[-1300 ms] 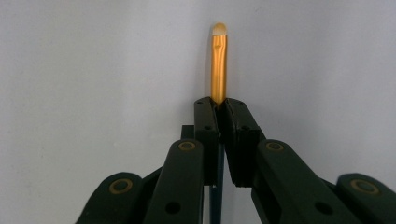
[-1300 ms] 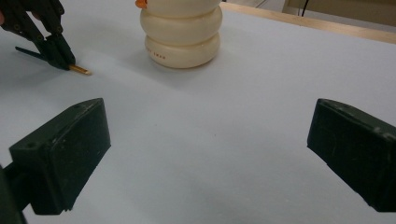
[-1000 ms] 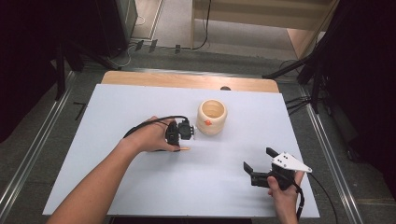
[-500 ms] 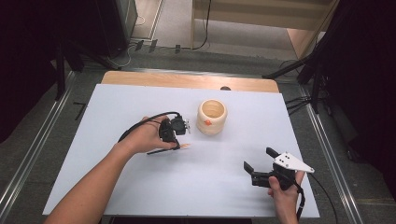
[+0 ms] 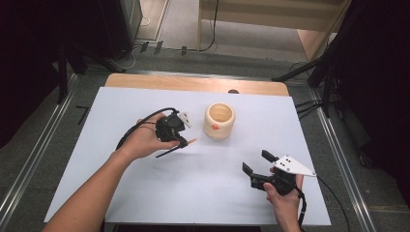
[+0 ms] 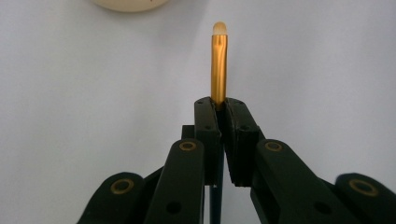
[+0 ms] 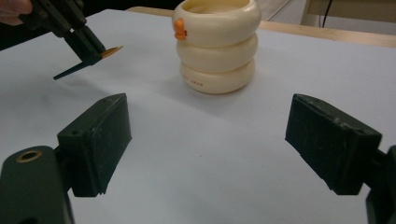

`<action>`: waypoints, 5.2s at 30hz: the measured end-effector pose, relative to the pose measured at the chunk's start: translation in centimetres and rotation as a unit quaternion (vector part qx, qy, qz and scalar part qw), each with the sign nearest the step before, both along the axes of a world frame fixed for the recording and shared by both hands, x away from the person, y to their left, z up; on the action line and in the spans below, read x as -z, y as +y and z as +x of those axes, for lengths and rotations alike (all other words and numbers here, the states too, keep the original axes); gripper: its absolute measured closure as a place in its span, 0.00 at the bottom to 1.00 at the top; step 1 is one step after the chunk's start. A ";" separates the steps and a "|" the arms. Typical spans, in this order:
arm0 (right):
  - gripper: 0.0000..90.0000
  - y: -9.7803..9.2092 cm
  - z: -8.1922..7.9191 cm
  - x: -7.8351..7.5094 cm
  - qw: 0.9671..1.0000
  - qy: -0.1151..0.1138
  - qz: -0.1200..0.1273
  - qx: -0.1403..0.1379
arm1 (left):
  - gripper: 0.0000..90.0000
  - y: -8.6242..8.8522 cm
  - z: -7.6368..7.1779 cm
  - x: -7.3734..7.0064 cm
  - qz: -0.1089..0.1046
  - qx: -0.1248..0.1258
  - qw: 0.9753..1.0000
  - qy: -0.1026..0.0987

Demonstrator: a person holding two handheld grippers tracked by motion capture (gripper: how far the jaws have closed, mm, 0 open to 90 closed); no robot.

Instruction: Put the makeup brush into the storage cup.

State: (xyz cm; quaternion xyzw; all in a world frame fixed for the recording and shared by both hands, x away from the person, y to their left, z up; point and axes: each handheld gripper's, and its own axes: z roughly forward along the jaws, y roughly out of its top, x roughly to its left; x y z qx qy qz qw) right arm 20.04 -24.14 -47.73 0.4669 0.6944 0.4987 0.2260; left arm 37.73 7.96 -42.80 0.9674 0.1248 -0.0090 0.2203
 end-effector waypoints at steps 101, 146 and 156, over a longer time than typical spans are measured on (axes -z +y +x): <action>0.94 13.7 6.6 -2.4 0.985 0.067 0.155 -0.018 | 0.95 0.1 -3.6 -3.5 -0.323 -0.054 0.944 -0.035; 0.94 11.6 7.9 -4.7 0.999 -0.008 0.053 -0.007 | 0.00 7.6 -7.3 -0.9 -0.379 -0.164 0.901 -0.131; 0.94 11.2 8.1 -5.4 0.999 -0.019 0.047 -0.006 | 0.00 9.9 -8.7 0.8 -0.376 -0.195 0.893 -0.152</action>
